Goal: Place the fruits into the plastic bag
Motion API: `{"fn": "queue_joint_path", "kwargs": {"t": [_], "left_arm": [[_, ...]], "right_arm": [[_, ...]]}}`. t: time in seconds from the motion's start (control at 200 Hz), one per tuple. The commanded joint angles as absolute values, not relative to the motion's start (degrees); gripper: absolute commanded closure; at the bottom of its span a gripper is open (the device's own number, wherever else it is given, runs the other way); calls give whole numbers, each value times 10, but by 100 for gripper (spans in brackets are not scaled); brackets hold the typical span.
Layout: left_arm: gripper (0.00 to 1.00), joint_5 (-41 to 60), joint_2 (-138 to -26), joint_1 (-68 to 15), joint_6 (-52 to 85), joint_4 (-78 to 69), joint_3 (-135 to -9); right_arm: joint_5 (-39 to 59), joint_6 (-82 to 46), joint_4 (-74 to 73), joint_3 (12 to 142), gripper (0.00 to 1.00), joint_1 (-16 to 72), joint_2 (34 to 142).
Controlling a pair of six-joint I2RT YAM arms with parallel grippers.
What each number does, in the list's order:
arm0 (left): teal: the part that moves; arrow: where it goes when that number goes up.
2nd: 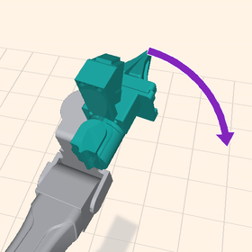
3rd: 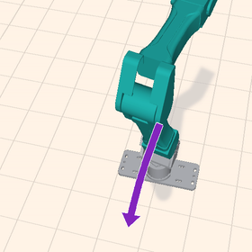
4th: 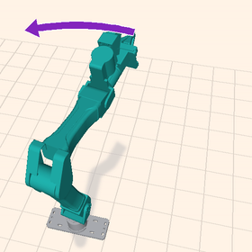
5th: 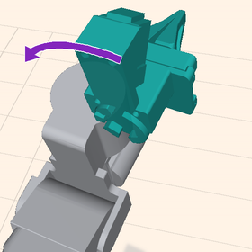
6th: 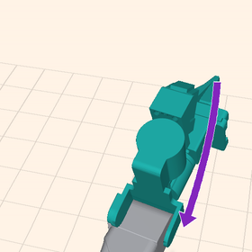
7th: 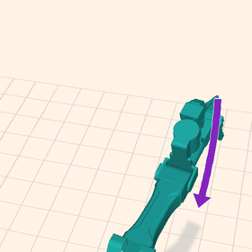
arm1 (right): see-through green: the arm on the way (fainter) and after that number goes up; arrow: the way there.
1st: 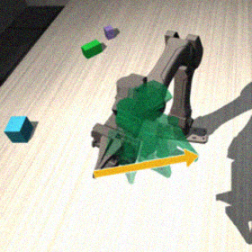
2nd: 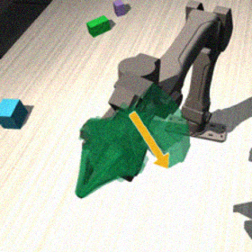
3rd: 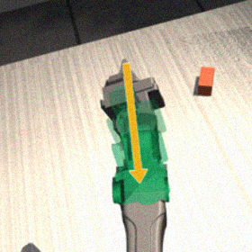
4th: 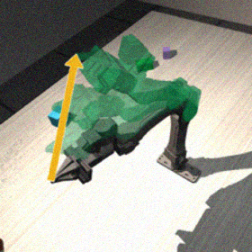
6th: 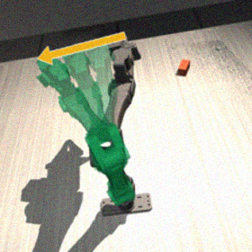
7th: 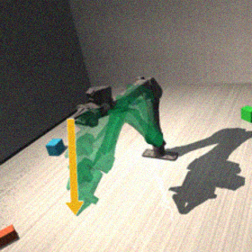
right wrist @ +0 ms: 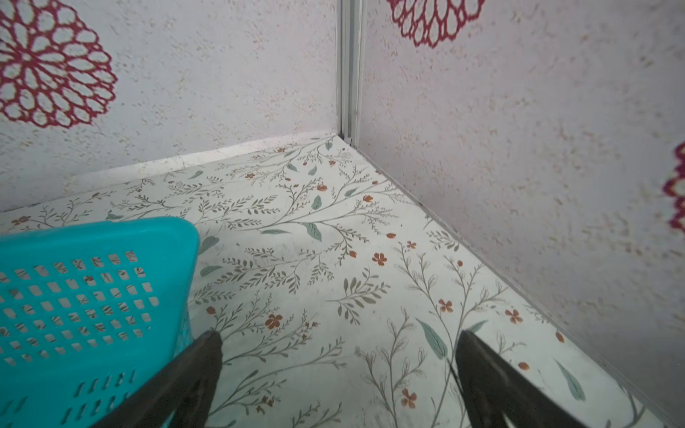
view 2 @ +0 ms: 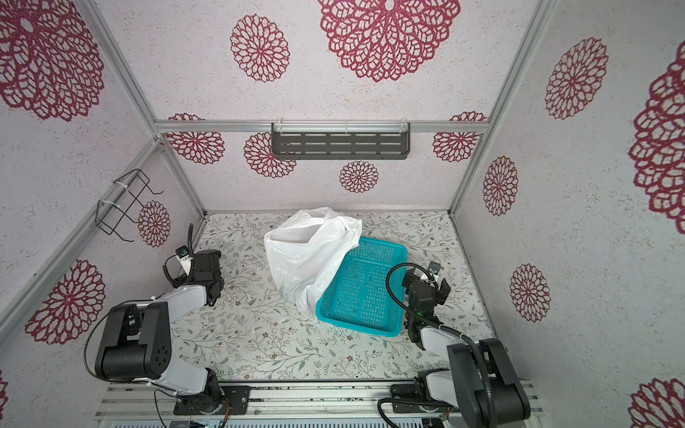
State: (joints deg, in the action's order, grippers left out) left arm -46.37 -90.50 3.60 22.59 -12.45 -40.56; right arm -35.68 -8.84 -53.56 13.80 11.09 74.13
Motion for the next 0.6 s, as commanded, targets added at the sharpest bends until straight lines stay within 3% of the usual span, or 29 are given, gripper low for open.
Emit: {"fn": "queue_joint_path", "kwargs": {"t": [0.0, 0.055, 0.145, 0.195, 0.245, 0.375, 0.505, 0.595], "left_arm": [[3, -447, -917, 23, 153, -227, -405], [2, -441, -911, 7, 119, -304, -367], [2, -413, -890, 0, 97, -384, -315], [3, -384, -880, 7, 100, -397, -301], [3, -362, -879, 15, 102, -397, -299], [3, -319, -873, 24, 100, -419, -282], [2, -267, -909, 33, 78, -562, -232], [2, -258, -884, 36, 97, -491, -242]], "right_arm": [[-356, 11, -692, 114, 1, 102, 803], [-310, 21, -804, 99, 1, 87, 869], [-240, -9, -751, 103, 1, 55, 859], [-235, 3, -828, 94, 1, 52, 902], [-227, -12, -747, 108, 1, 49, 875], [-212, -2, -726, 134, 1, 47, 885], [-219, 1, -732, 127, 1, 51, 884], [-218, 2, -732, 127, 1, 53, 885]]}}
